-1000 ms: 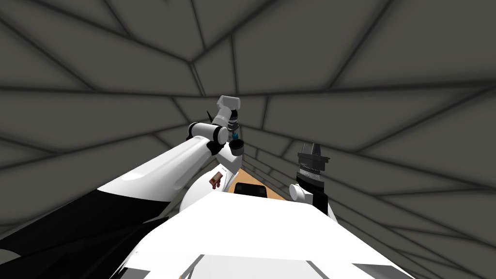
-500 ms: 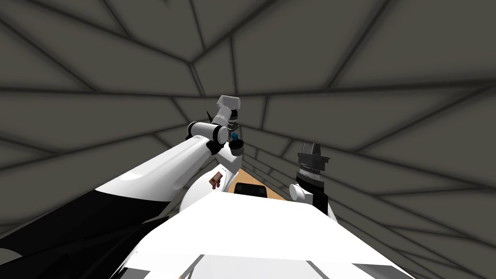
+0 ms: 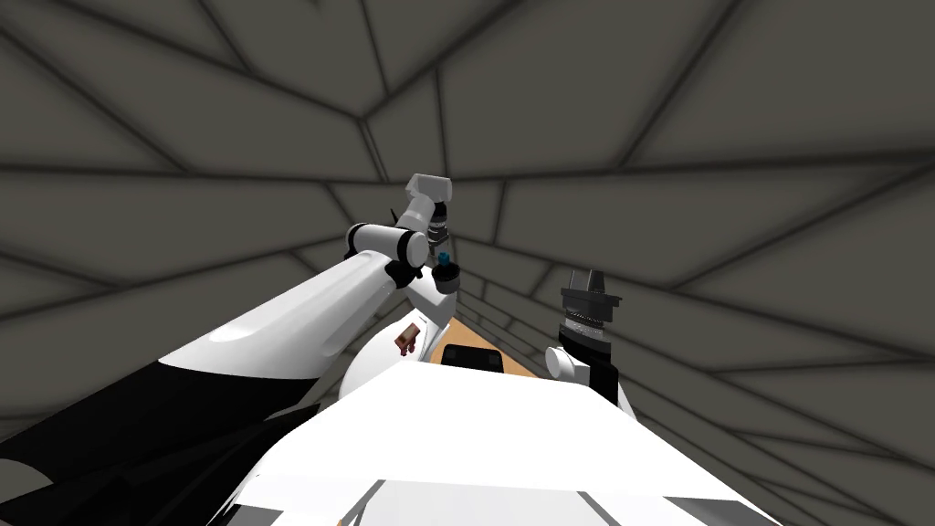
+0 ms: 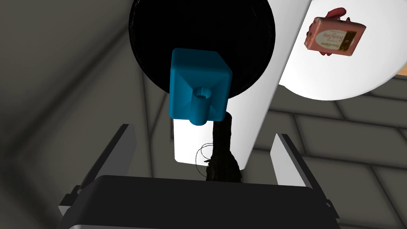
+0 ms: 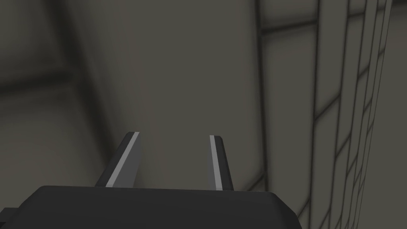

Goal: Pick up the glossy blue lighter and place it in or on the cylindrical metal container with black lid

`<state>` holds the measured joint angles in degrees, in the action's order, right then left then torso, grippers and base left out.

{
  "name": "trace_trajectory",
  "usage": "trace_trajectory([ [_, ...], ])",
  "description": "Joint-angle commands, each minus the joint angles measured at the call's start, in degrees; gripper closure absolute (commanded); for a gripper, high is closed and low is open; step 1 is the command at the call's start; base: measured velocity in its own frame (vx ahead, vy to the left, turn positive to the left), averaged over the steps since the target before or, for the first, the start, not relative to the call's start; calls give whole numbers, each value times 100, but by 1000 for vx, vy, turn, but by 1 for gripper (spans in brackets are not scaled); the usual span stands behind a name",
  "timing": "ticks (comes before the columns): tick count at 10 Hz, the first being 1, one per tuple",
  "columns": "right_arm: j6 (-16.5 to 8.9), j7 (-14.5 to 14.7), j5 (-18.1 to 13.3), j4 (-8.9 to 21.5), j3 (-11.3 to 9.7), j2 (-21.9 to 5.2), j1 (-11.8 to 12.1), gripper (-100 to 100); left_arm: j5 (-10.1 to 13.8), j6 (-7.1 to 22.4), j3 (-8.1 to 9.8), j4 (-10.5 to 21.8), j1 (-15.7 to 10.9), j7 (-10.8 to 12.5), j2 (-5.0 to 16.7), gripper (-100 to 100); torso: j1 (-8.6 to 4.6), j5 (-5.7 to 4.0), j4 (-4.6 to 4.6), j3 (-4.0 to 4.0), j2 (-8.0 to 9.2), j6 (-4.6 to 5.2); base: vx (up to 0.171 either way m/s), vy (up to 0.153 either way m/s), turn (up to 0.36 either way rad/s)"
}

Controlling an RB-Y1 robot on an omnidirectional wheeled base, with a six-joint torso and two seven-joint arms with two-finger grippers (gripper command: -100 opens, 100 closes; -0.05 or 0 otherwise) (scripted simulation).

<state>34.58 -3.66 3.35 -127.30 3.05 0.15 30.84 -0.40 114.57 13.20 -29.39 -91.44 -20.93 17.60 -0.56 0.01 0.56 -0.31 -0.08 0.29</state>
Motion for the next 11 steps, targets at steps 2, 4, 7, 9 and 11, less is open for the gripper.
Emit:
trace_trajectory([
  [2, 0, 0, 0, 0, 0, 0, 0, 0, -18, 16, 49, 354, -387, -124, 156, -100, -1, 0, 1, 0, 0, 1, 6, -19, 43],
  [4, 0, 0, 0, 0, 0, 0, 0, 0, -27, 18, 75, 560, -604, -189, 243, -100, -5, -2, -1, 1, 1, 0, 10, -22, 39],
  [7, 0, 0, 0, 0, 0, 0, 0, 0, -31, -71, 89, 868, -817, -226, 325, -100, 3, 1, 0, 0, 1, 0, 3, -7, 16],
  [9, 0, 0, 0, 0, 0, 0, 0, 0, -32, -79, 90, 892, -835, -237, 333, 0, 5, 2, 2, -1, 0, 1, 0, 0, 0],
  [11, 0, 0, 0, 0, 0, 0, 0, 0, -32, -80, 90, 892, -835, -237, 333, 0, 5, 2, 2, -1, 0, 1, 0, 0, 0],
])
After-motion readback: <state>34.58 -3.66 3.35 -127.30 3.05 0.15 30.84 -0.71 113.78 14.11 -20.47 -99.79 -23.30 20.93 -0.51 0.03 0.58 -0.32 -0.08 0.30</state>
